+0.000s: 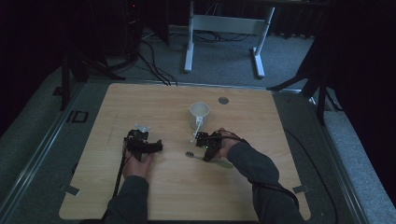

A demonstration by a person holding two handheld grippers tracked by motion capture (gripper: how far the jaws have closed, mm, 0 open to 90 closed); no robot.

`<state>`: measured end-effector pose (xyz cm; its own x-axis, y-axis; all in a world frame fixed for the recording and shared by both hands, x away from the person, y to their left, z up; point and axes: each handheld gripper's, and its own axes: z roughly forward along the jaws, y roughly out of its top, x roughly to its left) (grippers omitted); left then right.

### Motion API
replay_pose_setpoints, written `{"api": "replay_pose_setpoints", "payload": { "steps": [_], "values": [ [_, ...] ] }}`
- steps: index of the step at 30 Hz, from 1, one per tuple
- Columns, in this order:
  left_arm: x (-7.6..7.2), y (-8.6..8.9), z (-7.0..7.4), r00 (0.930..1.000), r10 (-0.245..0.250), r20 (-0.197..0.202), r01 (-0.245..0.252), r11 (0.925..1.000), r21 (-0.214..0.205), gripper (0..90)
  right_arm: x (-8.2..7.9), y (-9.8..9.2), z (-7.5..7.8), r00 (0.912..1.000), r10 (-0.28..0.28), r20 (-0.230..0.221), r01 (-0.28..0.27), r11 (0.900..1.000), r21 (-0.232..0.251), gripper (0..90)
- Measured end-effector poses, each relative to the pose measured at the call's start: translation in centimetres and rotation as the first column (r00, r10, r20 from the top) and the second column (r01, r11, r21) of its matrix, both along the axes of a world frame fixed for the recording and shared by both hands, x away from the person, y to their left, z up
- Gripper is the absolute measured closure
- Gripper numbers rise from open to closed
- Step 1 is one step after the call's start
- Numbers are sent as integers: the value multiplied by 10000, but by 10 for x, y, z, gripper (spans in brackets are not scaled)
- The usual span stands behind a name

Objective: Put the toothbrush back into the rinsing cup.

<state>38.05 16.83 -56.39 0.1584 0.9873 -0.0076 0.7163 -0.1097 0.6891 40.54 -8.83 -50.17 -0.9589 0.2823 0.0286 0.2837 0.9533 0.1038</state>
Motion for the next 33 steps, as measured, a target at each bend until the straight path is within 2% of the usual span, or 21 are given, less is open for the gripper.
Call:
{"api": "replay_pose_setpoints", "payload": {
  "steps": [33],
  "values": [
    [0,0,0,10000,0,5,0,10000,-2,40,3,4,-12,9998,163,-101,-168,9986,-511,695]
  ]
}}
